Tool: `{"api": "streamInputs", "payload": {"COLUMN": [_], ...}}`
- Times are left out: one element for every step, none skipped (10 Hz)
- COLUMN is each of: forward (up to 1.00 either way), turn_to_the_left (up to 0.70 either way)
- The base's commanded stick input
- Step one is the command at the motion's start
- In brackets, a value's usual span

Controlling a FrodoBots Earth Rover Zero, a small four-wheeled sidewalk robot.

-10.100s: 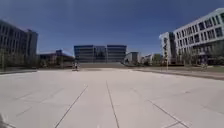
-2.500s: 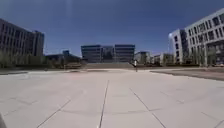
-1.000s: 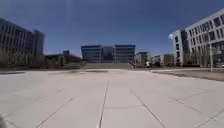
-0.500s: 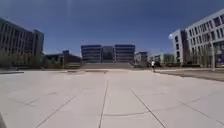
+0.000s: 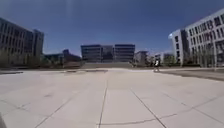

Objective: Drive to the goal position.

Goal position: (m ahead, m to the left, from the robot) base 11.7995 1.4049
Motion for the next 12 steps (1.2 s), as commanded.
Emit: {"api": "streamInputs", "payload": {"forward": [0.43, 0.43, 0.43, 0.43, 0.43, 0.43, 0.43, 0.43, 0.43, 0.43, 0.43, 0.43], "turn_to_the_left": [0.0, 0.0, 0.0, 0.0, 0.0, 0.0, 0.0, 0.0, 0.0, 0.0, 0.0, 0.0]}}
